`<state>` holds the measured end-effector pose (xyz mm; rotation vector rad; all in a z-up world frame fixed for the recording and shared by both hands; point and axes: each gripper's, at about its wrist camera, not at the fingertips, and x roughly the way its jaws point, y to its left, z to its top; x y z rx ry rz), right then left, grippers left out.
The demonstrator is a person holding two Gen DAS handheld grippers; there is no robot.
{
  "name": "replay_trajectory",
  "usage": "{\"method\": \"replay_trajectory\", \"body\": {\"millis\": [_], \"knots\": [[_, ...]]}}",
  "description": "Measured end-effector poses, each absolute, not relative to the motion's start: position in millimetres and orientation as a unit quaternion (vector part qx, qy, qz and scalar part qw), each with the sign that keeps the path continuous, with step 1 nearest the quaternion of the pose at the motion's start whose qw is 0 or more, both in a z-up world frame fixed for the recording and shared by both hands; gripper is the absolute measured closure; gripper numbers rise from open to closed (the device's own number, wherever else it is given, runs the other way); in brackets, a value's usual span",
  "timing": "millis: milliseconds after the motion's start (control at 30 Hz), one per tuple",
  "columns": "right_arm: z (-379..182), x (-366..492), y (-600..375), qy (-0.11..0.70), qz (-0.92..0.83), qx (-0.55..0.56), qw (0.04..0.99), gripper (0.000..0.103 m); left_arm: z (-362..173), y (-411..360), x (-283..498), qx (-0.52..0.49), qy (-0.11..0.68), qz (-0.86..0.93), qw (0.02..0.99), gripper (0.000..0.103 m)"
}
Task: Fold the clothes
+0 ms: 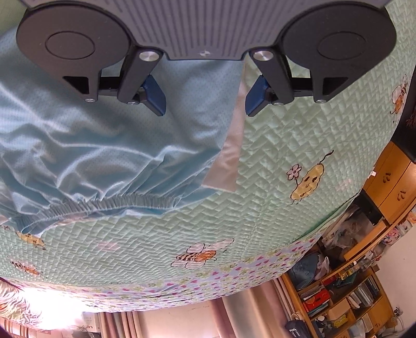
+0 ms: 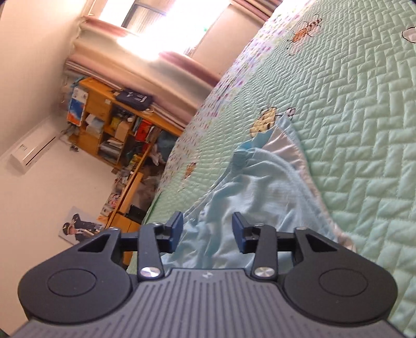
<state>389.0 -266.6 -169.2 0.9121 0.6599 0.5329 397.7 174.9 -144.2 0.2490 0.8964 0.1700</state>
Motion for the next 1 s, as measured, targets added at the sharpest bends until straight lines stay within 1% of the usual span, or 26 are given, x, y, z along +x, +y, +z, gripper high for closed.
{"method": "replay_trajectory", "body": {"millis": [67, 100, 133, 167, 200, 233, 267, 300, 333, 400, 467, 500, 567, 600, 633, 667, 700, 733, 800, 900, 1000], "knots": [[-178.6, 386.8, -269.4, 0.331, 0.230, 0.419, 0.814, 0.053, -153.7, 182.4, 395.7, 0.122, 0.446, 0.096, 0.881, 0.031], [-188.9, 387.6, -273.5, 0.351, 0.203, 0.415, 0.815, 0.053, -159.1, 187.9, 394.9, 0.119, 0.453, 0.104, 0.877, 0.026], [-198.1, 388.4, -278.2, 0.362, 0.186, 0.416, 0.813, 0.059, -162.1, 194.6, 392.9, 0.108, 0.455, 0.109, 0.877, 0.019], [-205.8, 388.9, -283.6, 0.361, 0.183, 0.427, 0.809, 0.074, -164.0, 201.0, 390.9, 0.096, 0.456, 0.114, 0.877, 0.016], [-210.9, 389.2, -288.3, 0.362, 0.179, 0.437, 0.804, 0.081, -162.2, 206.1, 388.8, 0.084, 0.456, 0.118, 0.878, 0.013], [-210.4, 388.3, -290.6, 0.362, 0.177, 0.446, 0.800, 0.080, -160.3, 211.1, 386.8, 0.072, 0.457, 0.121, 0.878, 0.013], [-206.9, 386.4, -291.1, 0.358, 0.178, 0.449, 0.799, 0.075, -158.0, 215.7, 384.6, 0.061, 0.456, 0.124, 0.879, 0.014], [-201.6, 383.6, -290.4, 0.352, 0.183, 0.450, 0.800, 0.066, -153.9, 218.4, 381.9, 0.053, 0.452, 0.127, 0.881, 0.016], [-194.0, 379.6, -287.8, 0.343, 0.191, 0.444, 0.805, 0.063, -149.6, 220.7, 379.1, 0.045, 0.447, 0.131, 0.884, 0.020], [-179.2, 371.8, -280.7, 0.329, 0.215, 0.439, 0.808, 0.063, -137.7, 220.9, 370.0, 0.030, 0.432, 0.130, 0.892, 0.022], [-168.5, 363.8, -272.3, 0.322, 0.242, 0.438, 0.804, 0.062, -126.1, 219.2, 359.6, 0.015, 0.417, 0.121, 0.901, 0.021], [-165.7, 360.5, -268.6, 0.323, 0.252, 0.435, 0.802, 0.057, -124.9, 215.8, 355.5, 0.016, 0.416, 0.111, 0.902, 0.020], [-169.6, 357.2, -263.2, 0.343, 0.258, 0.417, 0.801, 0.051, -132.8, 207.5, 353.7, 0.044, 0.431, 0.106, 0.895, 0.017], [-176.9, 358.8, -262.5, 0.365, 0.241, 0.402, 0.804, 0.051, -141.1, 208.0, 355.6, 0.052, 0.442, 0.116, 0.888, 0.017], [-187.6, 361.3, -263.5, 0.390, 0.217, 0.393, 0.804, 0.052, -149.4, 208.5, 357.6, 0.061, 0.453, 0.125, 0.880, 0.015], [-196.6, 361.6, -267.8, 0.401, 0.204, 0.399, 0.799, 0.065, -157.7, 209.1, 359.6, 0.069, 0.465, 0.135, 0.872, 0.013], [-201.2, 359.5, -274.3, 0.397, 0.204, 0.418, 0.791, 0.068, -163.4, 210.5, 360.7, 0.071, 0.473, 0.143, 0.866, 0.009], [-203.0, 357.2, -280.2, 0.393, 0.204, 0.435, 0.784, 0.067, -159.3, 215.2, 358.5, 0.052, 0.473, 0.144, 0.867, 0.011], [-194.9, 351.4, -290.5, 0.371, 0.219, 0.465, 0.773, 0.060, -151.5, 218.4, 353.8, 0.038, 0.468, 0.150, 0.870, 0.018], [-172.7, 346.1, -302.2, 0.331, 0.238, 0.474, 0.781, 0.058, -138.5, 210.7, 346.4, 0.040, 0.454, 0.149, 0.877, 0.019], [-164.8, 346.3, -301.8, 0.337, 0.241, 0.446, 0.794, 0.056, -121.4, 188.6, 341.0, 0.032, 0.438, 0.118, 0.890, 0.019]]}}
